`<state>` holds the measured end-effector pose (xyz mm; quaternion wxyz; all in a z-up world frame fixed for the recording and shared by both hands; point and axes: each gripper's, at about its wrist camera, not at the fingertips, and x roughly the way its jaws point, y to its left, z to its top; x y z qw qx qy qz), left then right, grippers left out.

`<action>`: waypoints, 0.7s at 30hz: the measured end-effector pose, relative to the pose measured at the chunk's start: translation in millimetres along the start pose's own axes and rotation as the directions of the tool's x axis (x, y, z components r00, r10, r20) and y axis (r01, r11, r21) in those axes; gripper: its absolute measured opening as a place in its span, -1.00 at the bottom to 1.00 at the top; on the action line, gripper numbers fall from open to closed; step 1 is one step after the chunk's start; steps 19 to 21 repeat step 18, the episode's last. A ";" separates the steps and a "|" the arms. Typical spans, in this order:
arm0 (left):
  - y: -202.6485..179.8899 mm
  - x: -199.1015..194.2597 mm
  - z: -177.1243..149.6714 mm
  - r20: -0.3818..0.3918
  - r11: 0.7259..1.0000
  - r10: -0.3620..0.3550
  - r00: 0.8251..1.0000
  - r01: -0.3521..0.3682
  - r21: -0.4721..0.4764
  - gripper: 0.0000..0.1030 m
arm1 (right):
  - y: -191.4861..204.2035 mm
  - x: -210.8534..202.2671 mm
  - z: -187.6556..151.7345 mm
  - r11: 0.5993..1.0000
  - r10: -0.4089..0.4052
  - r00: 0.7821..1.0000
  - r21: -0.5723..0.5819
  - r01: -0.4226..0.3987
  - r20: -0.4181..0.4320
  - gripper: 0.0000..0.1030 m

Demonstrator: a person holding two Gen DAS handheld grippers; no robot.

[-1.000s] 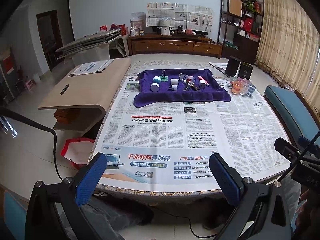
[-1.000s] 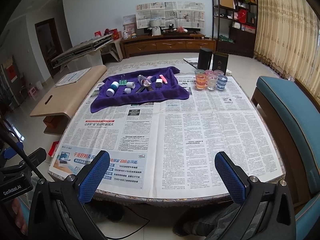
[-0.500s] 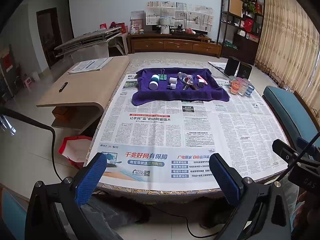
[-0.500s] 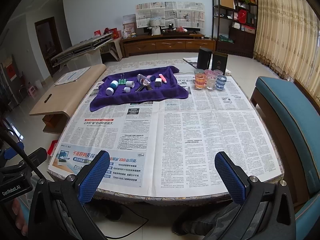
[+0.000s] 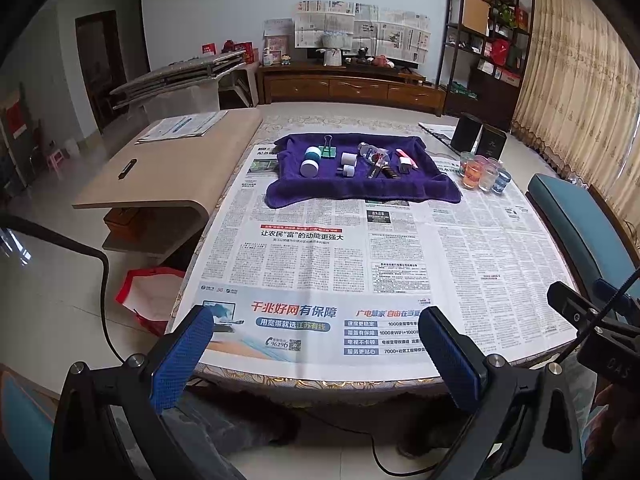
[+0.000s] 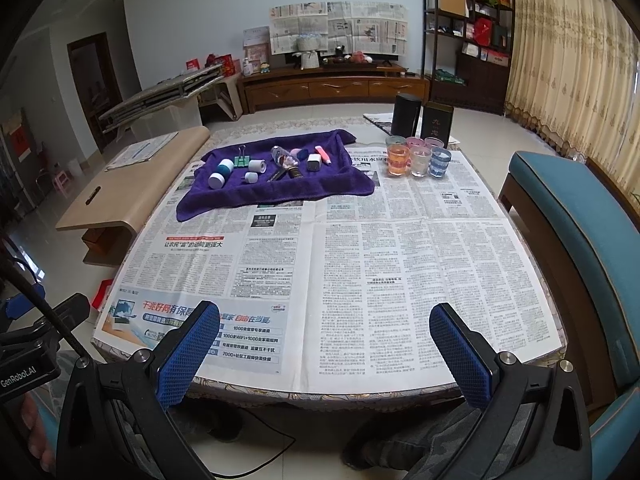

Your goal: Organize rigid objects

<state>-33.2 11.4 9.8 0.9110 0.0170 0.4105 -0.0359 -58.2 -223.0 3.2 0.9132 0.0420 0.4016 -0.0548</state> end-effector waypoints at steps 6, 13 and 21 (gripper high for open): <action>-0.8 0.7 -0.5 -0.002 1.000 -0.003 1.000 0.003 -0.001 1.00 | 0.1 -0.1 -0.1 1.000 -0.004 1.000 -0.001 0.004 -0.003 0.99; -1.5 2.0 -2.5 -0.004 1.000 -0.004 1.000 0.004 -0.004 1.00 | 1.9 -1.5 1.1 1.000 -0.004 1.000 -0.008 0.004 -0.001 0.99; -1.4 -0.6 -6.1 0.011 1.000 -0.012 1.000 0.012 -0.022 1.00 | 2.6 -1.3 0.6 1.000 -0.005 1.000 -0.009 0.005 0.000 0.99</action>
